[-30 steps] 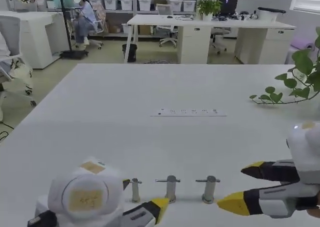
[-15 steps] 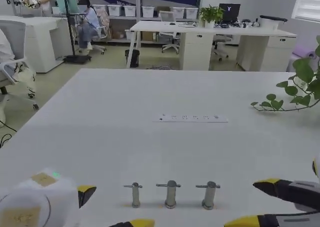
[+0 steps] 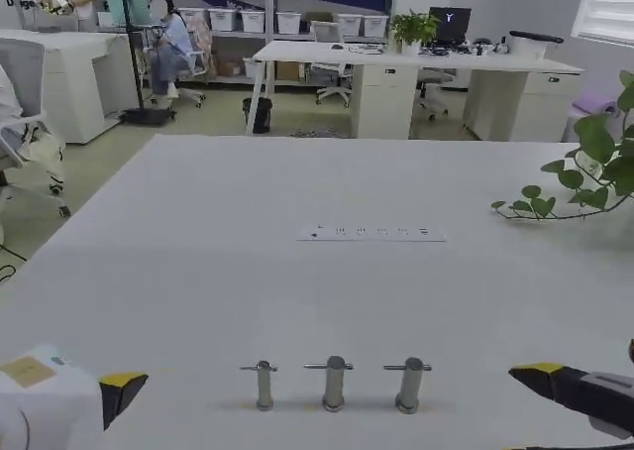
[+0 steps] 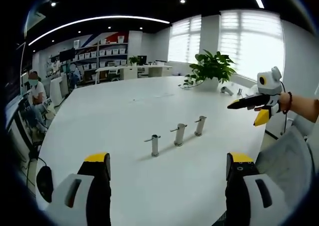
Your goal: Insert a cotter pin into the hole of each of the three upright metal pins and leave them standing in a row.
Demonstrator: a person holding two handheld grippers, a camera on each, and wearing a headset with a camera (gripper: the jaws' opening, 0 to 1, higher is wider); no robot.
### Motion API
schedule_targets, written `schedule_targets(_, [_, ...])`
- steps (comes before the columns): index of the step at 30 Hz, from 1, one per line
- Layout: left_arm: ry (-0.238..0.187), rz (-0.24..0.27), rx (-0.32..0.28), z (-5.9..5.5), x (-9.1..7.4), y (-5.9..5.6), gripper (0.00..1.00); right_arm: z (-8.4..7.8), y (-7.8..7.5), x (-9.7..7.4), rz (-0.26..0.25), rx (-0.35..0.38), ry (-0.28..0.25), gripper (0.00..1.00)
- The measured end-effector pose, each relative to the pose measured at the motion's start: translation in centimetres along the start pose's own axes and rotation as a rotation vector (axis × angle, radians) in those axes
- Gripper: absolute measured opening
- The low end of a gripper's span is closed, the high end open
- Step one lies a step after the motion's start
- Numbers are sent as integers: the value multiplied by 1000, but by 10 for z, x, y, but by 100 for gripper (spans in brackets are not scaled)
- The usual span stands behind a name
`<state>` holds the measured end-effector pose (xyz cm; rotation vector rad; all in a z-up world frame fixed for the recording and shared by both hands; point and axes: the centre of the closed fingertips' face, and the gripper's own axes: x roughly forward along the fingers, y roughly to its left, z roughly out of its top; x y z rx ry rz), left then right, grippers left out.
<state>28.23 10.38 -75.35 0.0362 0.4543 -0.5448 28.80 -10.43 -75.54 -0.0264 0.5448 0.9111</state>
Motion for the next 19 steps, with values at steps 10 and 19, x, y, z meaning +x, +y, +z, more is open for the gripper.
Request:
schedule_targets(10, [-6,11,-16,-1,-6,6,99,-7,-3,-3,-16,6,6,100])
schedule_targets(19, [5,21,-40,-7,-6,8,99,-18,-6,-4,-27,-49,59,99])
